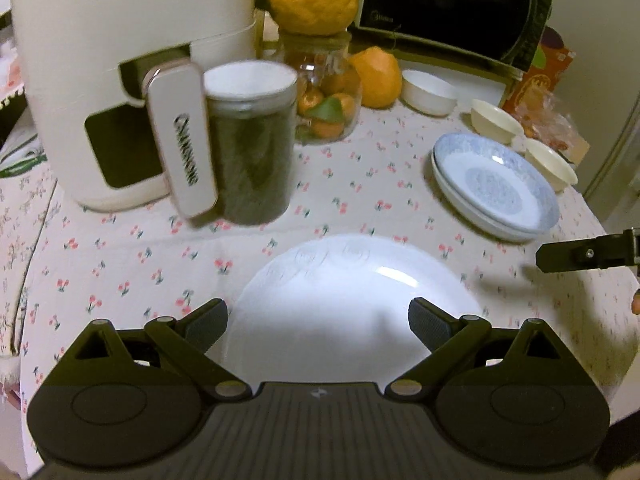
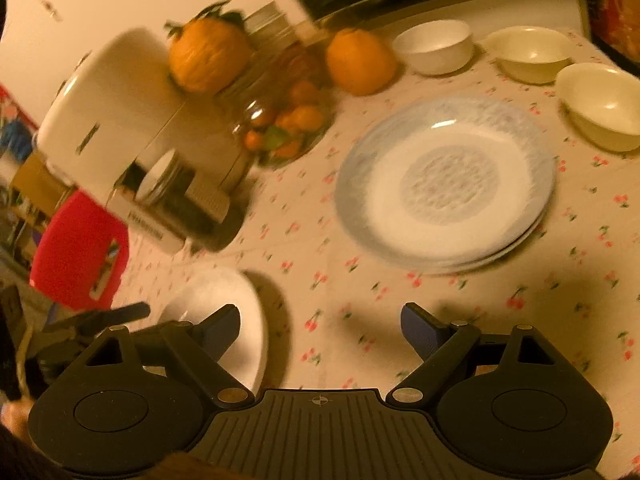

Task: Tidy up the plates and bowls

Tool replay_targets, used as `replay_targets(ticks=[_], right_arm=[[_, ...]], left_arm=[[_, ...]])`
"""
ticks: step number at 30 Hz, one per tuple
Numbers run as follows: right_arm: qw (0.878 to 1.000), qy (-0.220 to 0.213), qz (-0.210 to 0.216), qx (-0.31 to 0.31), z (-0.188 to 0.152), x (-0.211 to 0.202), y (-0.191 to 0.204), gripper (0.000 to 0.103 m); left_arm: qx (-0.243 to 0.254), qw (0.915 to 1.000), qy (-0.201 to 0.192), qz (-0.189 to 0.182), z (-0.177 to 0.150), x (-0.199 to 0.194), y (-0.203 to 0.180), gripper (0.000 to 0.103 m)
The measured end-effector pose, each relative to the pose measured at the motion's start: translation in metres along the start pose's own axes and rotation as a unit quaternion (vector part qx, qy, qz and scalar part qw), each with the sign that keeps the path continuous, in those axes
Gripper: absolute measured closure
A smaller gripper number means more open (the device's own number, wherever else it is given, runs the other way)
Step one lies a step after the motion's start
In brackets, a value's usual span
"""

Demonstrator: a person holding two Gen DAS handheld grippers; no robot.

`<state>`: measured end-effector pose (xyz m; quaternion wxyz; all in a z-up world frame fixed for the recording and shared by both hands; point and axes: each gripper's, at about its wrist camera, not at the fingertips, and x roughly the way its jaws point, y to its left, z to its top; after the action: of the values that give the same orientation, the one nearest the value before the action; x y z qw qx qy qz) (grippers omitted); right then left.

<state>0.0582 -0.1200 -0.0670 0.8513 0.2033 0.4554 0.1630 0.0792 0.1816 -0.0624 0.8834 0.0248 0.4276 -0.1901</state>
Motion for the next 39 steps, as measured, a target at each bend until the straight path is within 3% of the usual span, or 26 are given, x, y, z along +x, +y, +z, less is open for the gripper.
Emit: replay_targets(ticks=[9, 16, 26, 34, 39], right_arm=[[0.999, 0.023, 0.016, -0.039, -0.028, 0.019, 0.023, 0.014], [0.996, 0.036, 0.021, -0.084, -0.049, 0.031, 0.043, 0.014], [0.992, 0.019, 0.025, -0.126, -0.061, 0.037, 0.061, 0.014], [0.989, -0.001, 0.013, -0.15, -0.062, 0.041, 0.067, 0.016], [0.987, -0.007, 0.006, -0.163, -0.063, 0.042, 0.07, 0.03]], left_arm=[[-0.006, 0.999, 0.014, -0.041, -0.019, -0.005, 0.028, 0.012], [-0.011, 0.9977, 0.024, -0.062, -0.028, -0.006, 0.039, 0.033], [-0.002, 0.997, 0.038, -0.067, -0.031, -0.003, 0.04, 0.058], [0.005, 0.9975, 0.038, -0.059, -0.031, -0.002, 0.039, 0.062], [0.008, 0.9978, 0.038, -0.054, -0.031, -0.002, 0.038, 0.063]])
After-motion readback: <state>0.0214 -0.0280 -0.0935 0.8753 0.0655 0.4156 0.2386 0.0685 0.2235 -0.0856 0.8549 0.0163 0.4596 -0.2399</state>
